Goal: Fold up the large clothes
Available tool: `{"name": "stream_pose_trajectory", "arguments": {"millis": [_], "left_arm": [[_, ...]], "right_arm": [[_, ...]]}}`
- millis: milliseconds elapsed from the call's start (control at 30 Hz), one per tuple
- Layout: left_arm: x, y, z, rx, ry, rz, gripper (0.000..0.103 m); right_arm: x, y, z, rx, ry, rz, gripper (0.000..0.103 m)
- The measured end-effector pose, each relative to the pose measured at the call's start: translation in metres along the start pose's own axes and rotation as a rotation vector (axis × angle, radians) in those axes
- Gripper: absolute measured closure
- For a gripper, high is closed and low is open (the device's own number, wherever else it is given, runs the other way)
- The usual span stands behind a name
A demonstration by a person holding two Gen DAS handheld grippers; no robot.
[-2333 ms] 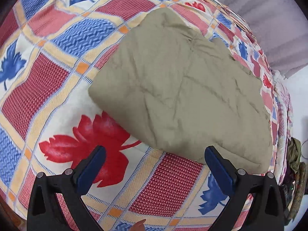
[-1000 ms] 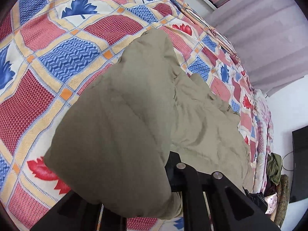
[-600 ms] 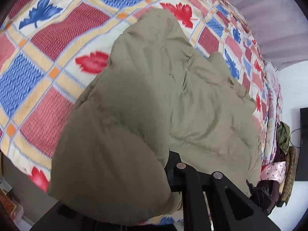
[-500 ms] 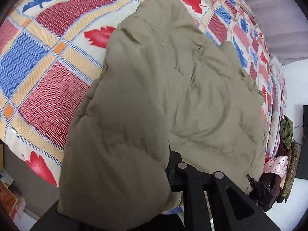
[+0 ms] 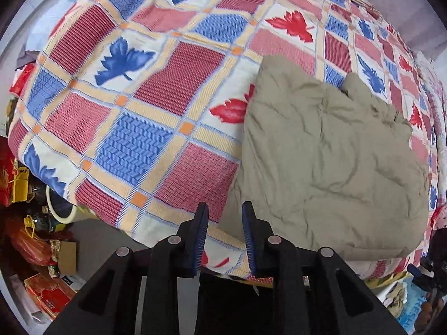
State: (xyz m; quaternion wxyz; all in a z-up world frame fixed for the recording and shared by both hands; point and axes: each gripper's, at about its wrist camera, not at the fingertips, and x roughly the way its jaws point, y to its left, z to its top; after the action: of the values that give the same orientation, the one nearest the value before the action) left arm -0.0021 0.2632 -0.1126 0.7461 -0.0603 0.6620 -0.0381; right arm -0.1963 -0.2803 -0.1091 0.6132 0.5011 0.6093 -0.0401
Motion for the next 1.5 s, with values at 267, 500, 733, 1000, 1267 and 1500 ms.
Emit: {"name": "stream_pose_trajectory", "arguments": {"millis": [267,500,733,1000,1267,1500], "left_arm": [[0.053,-0.062,0.049,0.164,-0.084,0.006,0.077],[0.139,-0.052,0.105,-0.044,-0.037,-0.001,0.077],[0.147,-0.066,0.122,0.042,-0.045,0.041,0.077],[0.095,-0.056,0.112,0.087,-0.054,0.018,0.077],[0.072,-0.049,0.082,0.094,-0.036,0.027,0.005],[0.065,-0.064,0.067,0.16,-0.027,0.047,0.0]], "right_arm": [[-0.015,0.03,0.048,-0.146,-0.206,-0.103,0.049],[0.009,0.013,0.106,-0.15,-0.333,-0.348,0.049],[0.018,-0.006,0.122,-0.159,-0.298,-0.379,0.049],[0.008,0.018,0.111,-0.115,-0.282,-0.409,0.045],[0.024,0.055,0.08,-0.13,-0.245,-0.333,0.034],[0.051,0.074,0.064,-0.18,-0.171,-0.315,0.032]]}}
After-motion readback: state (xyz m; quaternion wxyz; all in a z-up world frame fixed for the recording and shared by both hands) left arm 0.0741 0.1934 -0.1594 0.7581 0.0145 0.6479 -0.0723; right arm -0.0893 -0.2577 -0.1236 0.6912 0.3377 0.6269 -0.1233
